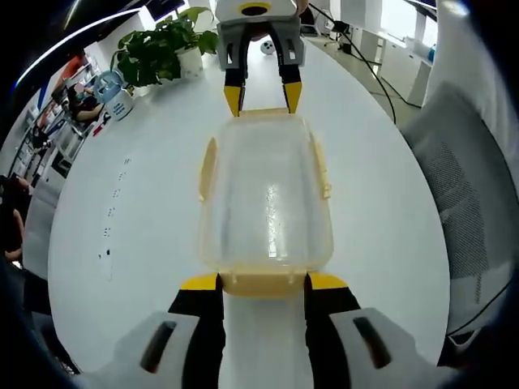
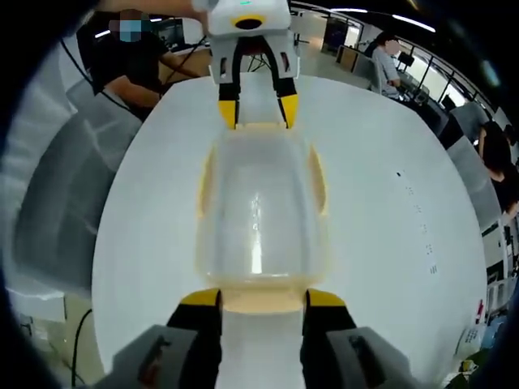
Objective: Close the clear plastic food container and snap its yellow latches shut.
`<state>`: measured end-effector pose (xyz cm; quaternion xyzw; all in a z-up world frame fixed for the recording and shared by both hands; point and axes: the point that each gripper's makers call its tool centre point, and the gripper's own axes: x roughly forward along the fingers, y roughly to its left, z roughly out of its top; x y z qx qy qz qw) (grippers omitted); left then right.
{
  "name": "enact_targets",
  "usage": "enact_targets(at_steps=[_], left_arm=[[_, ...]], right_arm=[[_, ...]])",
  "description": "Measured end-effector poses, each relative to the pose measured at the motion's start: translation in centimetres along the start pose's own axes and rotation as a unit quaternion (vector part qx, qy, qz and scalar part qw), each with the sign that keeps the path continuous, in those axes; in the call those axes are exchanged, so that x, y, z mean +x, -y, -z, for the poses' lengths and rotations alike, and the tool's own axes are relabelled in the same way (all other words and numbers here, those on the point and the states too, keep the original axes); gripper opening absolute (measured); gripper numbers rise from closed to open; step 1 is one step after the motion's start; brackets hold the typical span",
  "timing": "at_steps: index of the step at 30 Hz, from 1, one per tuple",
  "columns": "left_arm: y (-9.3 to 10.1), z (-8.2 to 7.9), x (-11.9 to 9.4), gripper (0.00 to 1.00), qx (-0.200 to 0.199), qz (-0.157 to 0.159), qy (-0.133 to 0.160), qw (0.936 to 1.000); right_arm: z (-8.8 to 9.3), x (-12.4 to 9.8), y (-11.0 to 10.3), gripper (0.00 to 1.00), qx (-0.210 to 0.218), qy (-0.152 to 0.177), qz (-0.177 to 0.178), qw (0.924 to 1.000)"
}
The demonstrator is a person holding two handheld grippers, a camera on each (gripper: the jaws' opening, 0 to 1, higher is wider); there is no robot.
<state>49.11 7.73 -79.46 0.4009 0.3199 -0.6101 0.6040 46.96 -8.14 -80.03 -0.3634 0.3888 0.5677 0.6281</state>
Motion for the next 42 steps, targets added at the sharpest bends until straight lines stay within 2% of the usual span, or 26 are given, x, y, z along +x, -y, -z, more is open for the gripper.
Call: enact_targets(at_steps=[17, 24, 29, 33, 35, 39, 42], left_arm=[[0.0, 0.2, 0.3, 0.37, 0.0, 0.014, 0.005, 0.9999], [-0.2, 0.4, 0.1, 0.37, 0.002, 0.004, 0.008, 1.0], [-0.7, 1.1, -0.5, 0.45, -0.009, -0.004, 0.003, 0.9999], [-0.6, 1.3, -0.8, 0.44, -0.007, -0.007, 0.0, 1.0], [-0.8, 1.6, -1.0, 0.44, 0.003, -0.017, -0.011, 0.9998], [-0.8, 1.3, -1.2, 0.44, -0.013, -0.02, -0.005, 0.9997], [-1.0, 0.8, -1.4, 0.44, -0.018, -0.028, 0.0, 0.9995]], right_arm=[[0.1, 0.2, 0.1, 0.36, 0.002, -0.001, -0.008, 1.0], [0.2, 0.4, 0.1, 0.37, 0.016, 0.003, -0.01, 0.9998], [0.2, 0.0, 0.0, 0.39, 0.026, 0.011, -0.01, 0.9996], [0.2, -0.6, 0.2, 0.4, 0.018, 0.009, 0.0, 0.9998], [0.3, -0.9, 0.2, 0.41, 0.019, 0.012, 0.006, 0.9997], [0.6, -1.0, 0.1, 0.41, 0.026, 0.008, 0.009, 0.9996], [0.2, -1.3, 0.2, 0.41, 0.041, 0.019, 0.013, 0.9989]])
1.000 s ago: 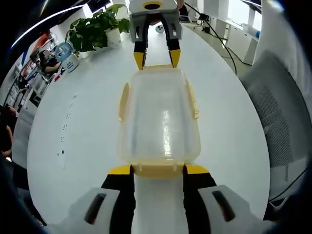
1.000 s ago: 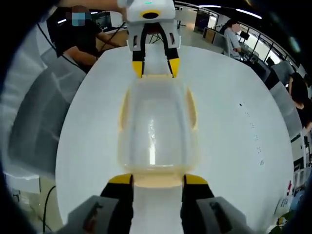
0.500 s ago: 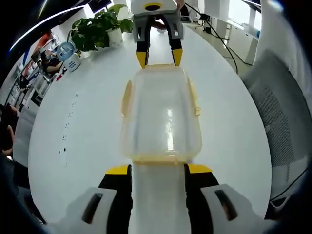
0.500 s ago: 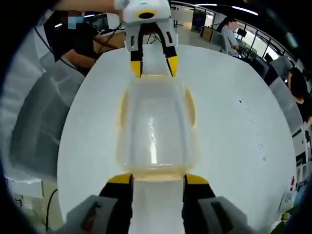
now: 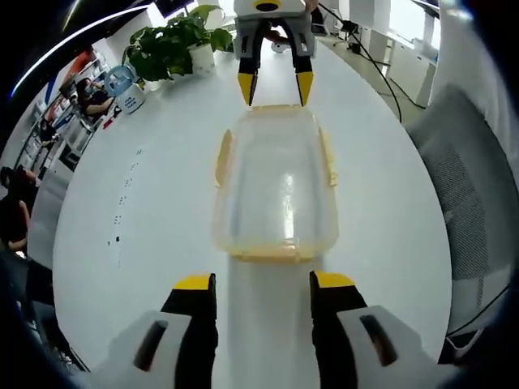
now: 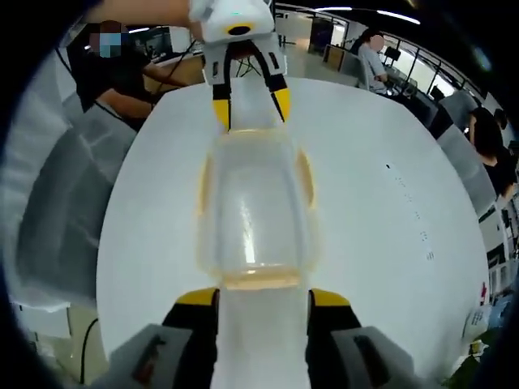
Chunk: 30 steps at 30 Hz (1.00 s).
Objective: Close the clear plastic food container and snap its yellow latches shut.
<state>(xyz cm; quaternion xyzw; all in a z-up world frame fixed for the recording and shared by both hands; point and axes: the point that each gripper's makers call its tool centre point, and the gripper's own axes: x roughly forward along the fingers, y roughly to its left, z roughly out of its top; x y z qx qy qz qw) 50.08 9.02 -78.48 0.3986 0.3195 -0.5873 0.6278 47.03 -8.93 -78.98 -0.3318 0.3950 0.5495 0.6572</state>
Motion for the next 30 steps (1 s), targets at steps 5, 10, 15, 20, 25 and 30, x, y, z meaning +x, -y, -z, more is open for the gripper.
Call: enact_targets(at_steps=[5, 10, 15, 20, 25, 30], left_arm=[[-0.2, -0.4, -0.3, 0.46, -0.034, -0.005, 0.008, 0.9994], [-0.7, -0.8, -0.8, 0.46, -0.081, -0.02, 0.021, 0.9963], [-0.6, -0.7, -0.7, 0.48, -0.114, -0.026, 0.017, 0.9931], [-0.7, -0.9, -0.5, 0.49, -0.164, -0.035, 0.024, 0.9856], [-0.8, -1.5, -0.4, 0.49, -0.238, -0.03, 0.045, 0.9698], [-0.8, -2.0, -0.4, 0.5, -0.286, -0.034, 0.062, 0.9556]], right_arm=[[-0.2, -0.5, 0.9, 0.41, 0.054, -0.001, 0.023, 0.9983], [-0.7, -0.7, 1.3, 0.4, 0.119, 0.022, 0.029, 0.9922], [-1.1, -0.3, 1.1, 0.41, 0.151, 0.033, 0.031, 0.9875], [-1.6, -0.1, 1.2, 0.42, 0.195, 0.045, 0.038, 0.979], [-2.2, -0.3, 1.7, 0.44, 0.242, 0.064, 0.047, 0.967], [-2.6, -0.4, 1.9, 0.43, 0.286, 0.076, 0.052, 0.9537]])
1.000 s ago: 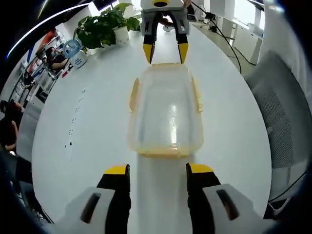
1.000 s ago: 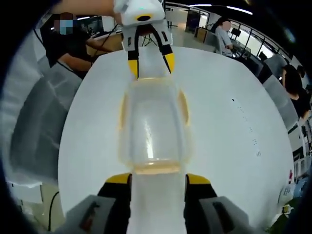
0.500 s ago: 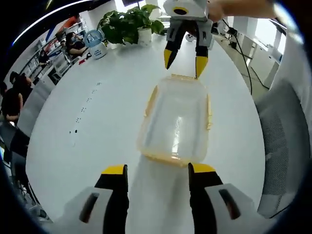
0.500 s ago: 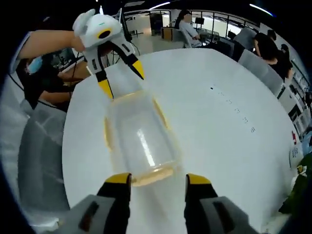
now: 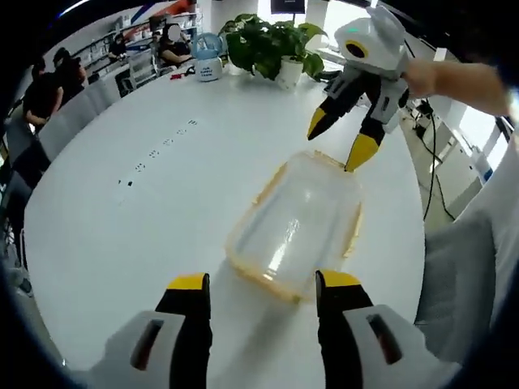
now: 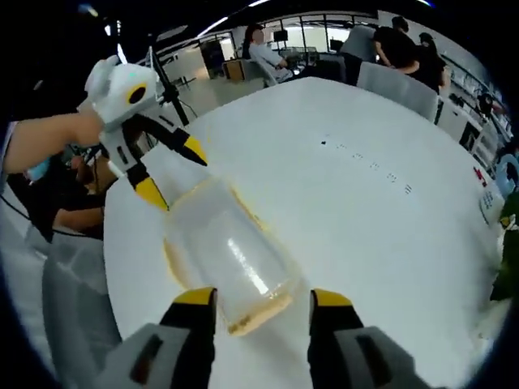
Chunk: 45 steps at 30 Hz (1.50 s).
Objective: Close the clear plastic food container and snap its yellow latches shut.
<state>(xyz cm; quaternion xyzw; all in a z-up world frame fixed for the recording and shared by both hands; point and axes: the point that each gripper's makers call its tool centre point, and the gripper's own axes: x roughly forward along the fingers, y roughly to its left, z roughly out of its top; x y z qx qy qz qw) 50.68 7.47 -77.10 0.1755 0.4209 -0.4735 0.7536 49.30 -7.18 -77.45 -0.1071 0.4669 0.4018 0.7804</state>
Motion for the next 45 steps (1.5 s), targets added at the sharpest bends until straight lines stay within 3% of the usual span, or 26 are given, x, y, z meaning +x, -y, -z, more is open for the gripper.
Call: enact_targets(at_steps=[4, 6, 10, 15, 19, 21, 23, 26, 29, 32, 45], left_arm=[[0.1, 0.0, 0.2, 0.5, -0.051, -0.013, 0.005, 0.9986], [0.1, 0.1, 0.5, 0.49, -0.054, -0.015, 0.006, 0.9984], [0.2, 0.5, 0.8, 0.48, -0.105, -0.033, 0.004, 0.9939], [-0.2, 0.8, 0.8, 0.45, -0.132, -0.045, 0.005, 0.9902], [0.1, 1.1, 1.1, 0.44, -0.172, -0.045, 0.008, 0.9841], [0.3, 1.2, 1.4, 0.44, -0.198, -0.039, 0.011, 0.9793], [1.1, 1.2, 1.6, 0.43, -0.23, -0.025, 0.015, 0.9728], [1.3, 1.6, 2.0, 0.42, -0.223, -0.025, 0.009, 0.9745], [1.6, 1.4, 2.1, 0.39, -0.247, -0.014, 0.016, 0.9687], [1.5, 1.4, 2.1, 0.39, -0.245, -0.016, 0.014, 0.9693], [1.6, 1.4, 2.3, 0.35, -0.241, -0.011, 0.011, 0.9703]], right_arm=[[0.2, 0.2, 0.3, 0.42, 0.016, -0.006, 0.018, 0.9997], [0.3, 0.5, 0.4, 0.44, 0.045, 0.0, 0.02, 0.9988], [0.6, 0.9, 0.1, 0.46, 0.085, 0.006, 0.009, 0.9963], [1.0, 1.0, 0.1, 0.45, 0.113, 0.004, 0.015, 0.9934], [1.4, 1.3, -0.1, 0.43, 0.141, 0.002, 0.015, 0.9899], [1.7, 1.5, -0.4, 0.42, 0.174, 0.003, 0.011, 0.9847], [1.9, 1.7, -0.5, 0.43, 0.177, 0.004, 0.011, 0.9841], [2.0, 1.8, -0.7, 0.42, 0.197, 0.005, 0.003, 0.9804], [2.0, 1.8, -0.8, 0.42, 0.203, 0.005, 0.002, 0.9791], [2.0, 2.0, -1.2, 0.37, 0.227, 0.006, -0.01, 0.9738], [1.9, 2.1, -1.4, 0.33, 0.215, 0.003, -0.02, 0.9764]])
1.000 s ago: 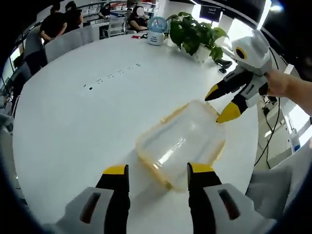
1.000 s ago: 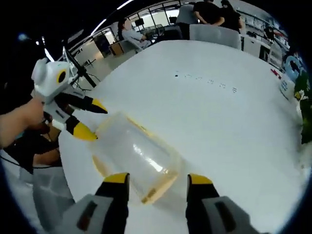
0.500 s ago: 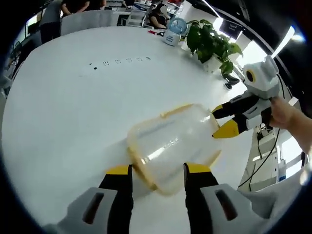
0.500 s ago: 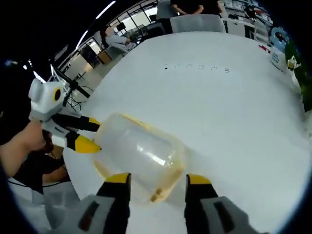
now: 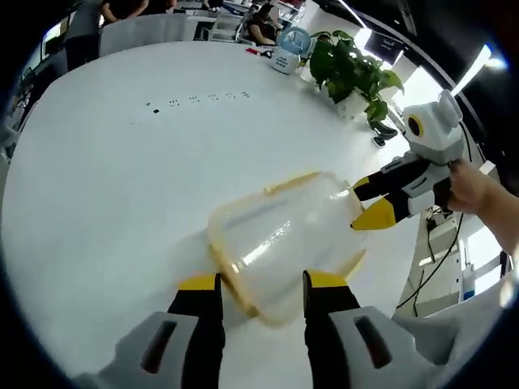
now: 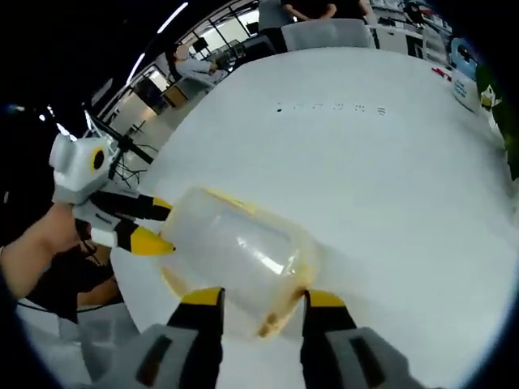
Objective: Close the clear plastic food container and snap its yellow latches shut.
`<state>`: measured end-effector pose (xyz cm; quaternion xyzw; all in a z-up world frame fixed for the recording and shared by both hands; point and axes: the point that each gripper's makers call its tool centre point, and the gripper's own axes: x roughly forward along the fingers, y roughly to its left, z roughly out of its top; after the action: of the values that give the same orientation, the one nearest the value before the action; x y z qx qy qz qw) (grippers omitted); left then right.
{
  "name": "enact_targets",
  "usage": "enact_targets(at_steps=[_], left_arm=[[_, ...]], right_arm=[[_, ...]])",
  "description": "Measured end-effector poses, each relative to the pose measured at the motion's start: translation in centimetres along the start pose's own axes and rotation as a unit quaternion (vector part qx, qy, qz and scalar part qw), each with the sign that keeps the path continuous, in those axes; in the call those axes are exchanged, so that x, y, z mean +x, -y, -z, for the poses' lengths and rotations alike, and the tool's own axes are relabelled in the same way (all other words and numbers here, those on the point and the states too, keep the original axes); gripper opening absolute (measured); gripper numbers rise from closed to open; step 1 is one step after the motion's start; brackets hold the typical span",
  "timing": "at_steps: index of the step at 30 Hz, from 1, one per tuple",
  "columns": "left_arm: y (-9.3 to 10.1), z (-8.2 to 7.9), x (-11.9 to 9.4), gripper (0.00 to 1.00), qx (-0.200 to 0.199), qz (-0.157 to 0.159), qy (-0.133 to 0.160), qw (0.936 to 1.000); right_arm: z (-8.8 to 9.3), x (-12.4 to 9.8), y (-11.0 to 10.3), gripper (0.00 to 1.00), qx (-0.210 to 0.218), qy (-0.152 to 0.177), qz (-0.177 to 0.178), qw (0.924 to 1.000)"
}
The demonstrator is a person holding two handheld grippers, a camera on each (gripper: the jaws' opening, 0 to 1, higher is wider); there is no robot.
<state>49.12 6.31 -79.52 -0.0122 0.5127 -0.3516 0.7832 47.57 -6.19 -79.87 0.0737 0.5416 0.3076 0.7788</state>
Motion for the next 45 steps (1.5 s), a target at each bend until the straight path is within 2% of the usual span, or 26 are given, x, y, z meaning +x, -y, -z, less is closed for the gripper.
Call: enact_targets(at_steps=[1, 2, 3, 4, 5, 6, 7, 13, 24, 29, 34, 35, 41, 45], left_arm=[[0.1, 0.2, 0.1, 0.34, -0.003, 0.0, -0.001, 1.0], [0.2, 0.1, 0.1, 0.33, -0.015, 0.002, 0.002, 0.9999], [1.8, -0.4, 0.6, 0.31, -0.024, 0.05, 0.01, 0.9984], [0.7, 0.2, 0.5, 0.3, -0.057, 0.034, -0.004, 0.9978], [0.7, 0.3, 0.4, 0.3, -0.07, 0.04, -0.003, 0.9967], [0.6, 0.4, 0.3, 0.3, -0.046, 0.033, 0.001, 0.9984], [0.6, 0.4, 0.2, 0.3, -0.04, 0.033, 0.002, 0.9987], [0.7, 0.5, 0.4, 0.31, -0.04, 0.032, -0.007, 0.9987], [0.5, 0.5, 0.4, 0.32, -0.034, 0.031, -0.004, 0.9989], [0.5, 0.3, 0.4, 0.34, -0.026, 0.032, -0.002, 0.9991], [0.5, 0.2, 0.3, 0.35, -0.022, 0.026, 0.0, 0.9994], [0.5, 0.3, 0.3, 0.35, -0.022, 0.027, -0.001, 0.9994], [0.6, 0.4, 0.1, 0.37, -0.023, 0.022, -0.006, 0.9995], [0.5, 0.1, -0.2, 0.36, 0.023, 0.014, -0.008, 0.9996]], right_arm=[[0.0, 0.0, -0.4, 0.33, 0.012, 0.0, -0.01, 0.9999], [-0.2, -0.2, -0.2, 0.33, -0.011, -0.002, 0.002, 0.9999], [-0.3, -0.1, -0.3, 0.33, -0.012, -0.006, 0.002, 0.9999], [-0.4, -0.1, -0.4, 0.34, -0.011, -0.008, 0.006, 0.9999], [-0.4, 0.0, -0.2, 0.34, -0.013, -0.008, 0.011, 0.9998], [-0.3, 0.1, -0.3, 0.34, -0.016, -0.01, 0.013, 0.9997], [-0.3, 0.1, -0.3, 0.35, -0.017, -0.011, 0.014, 0.9997], [-0.2, 0.0, -0.2, 0.35, -0.012, -0.012, 0.014, 0.9998], [-0.2, 0.0, -0.1, 0.36, -0.008, -0.005, 0.016, 0.9998], [-0.3, 0.1, 0.1, 0.37, -0.006, -0.012, 0.015, 0.9998], [-0.4, 0.0, 0.0, 0.39, -0.022, -0.015, 0.017, 0.9995], [-0.3, 0.0, 0.0, 0.4, -0.046, -0.019, 0.015, 0.9986], [-0.3, 0.0, 0.0, 0.41, -0.051, -0.024, 0.013, 0.9983], [-0.2, -0.2, -0.2, 0.42, -0.083, -0.036, 0.016, 0.9958]])
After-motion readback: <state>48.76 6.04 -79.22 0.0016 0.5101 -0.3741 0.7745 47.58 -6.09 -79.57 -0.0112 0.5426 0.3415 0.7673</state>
